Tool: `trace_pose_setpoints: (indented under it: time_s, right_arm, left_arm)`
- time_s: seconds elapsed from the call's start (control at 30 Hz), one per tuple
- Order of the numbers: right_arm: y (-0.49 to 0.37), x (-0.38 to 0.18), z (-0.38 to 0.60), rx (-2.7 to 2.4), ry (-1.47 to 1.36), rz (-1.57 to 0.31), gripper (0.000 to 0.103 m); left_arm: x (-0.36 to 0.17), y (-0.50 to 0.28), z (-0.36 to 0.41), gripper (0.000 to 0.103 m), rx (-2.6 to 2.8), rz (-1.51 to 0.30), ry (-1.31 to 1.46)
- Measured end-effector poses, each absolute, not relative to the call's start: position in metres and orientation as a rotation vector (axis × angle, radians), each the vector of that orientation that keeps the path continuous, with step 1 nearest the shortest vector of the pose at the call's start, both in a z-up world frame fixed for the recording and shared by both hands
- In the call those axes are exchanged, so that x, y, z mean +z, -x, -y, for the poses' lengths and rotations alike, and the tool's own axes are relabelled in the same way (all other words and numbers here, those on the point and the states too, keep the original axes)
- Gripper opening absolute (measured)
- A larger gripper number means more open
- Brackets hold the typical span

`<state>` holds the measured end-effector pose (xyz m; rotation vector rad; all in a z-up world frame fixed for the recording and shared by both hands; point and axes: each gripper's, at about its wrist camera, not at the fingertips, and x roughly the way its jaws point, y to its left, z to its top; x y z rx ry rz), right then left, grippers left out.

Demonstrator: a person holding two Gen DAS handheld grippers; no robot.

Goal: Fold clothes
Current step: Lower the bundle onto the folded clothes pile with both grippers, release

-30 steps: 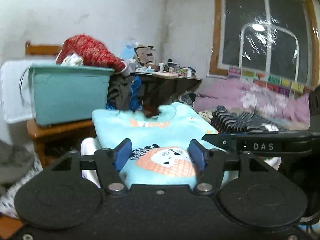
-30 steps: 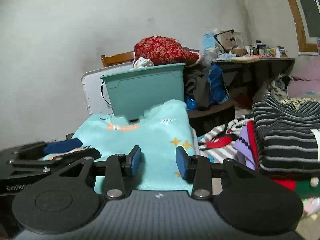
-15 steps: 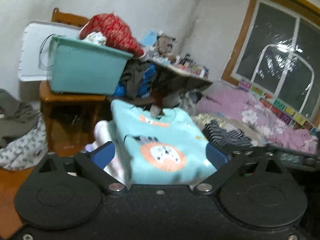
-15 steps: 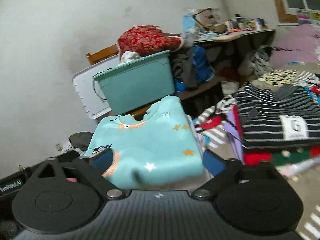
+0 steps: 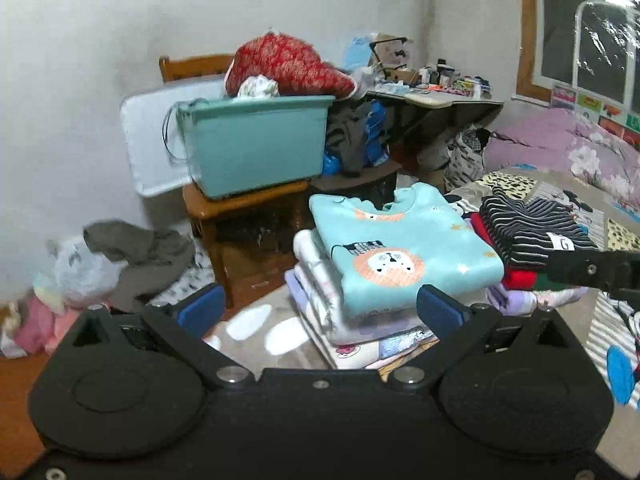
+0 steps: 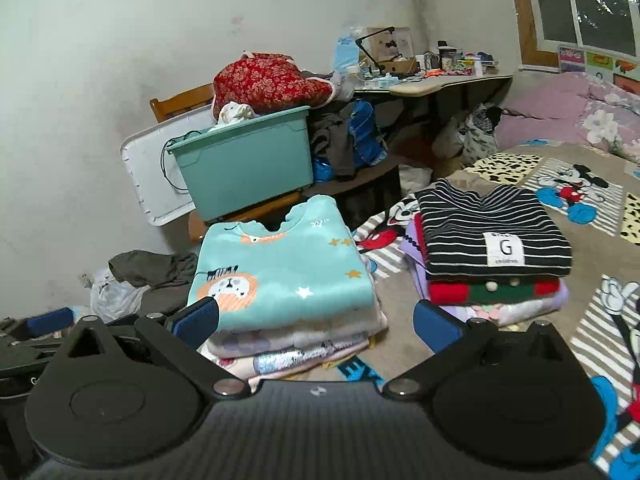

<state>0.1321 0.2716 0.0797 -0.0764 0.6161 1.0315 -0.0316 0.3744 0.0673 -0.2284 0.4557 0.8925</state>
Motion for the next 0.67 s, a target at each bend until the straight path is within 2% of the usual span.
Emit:
trace_pose_setpoints:
  time_s: [0.67]
  right_arm:
    - [-0.083, 0.102, -0.224, 1.027, 0.067, -0.588, 0.103]
  left_arm:
    - [0.085, 0.053, -0.327, 0.103, 0.837, -0.452, 0.190]
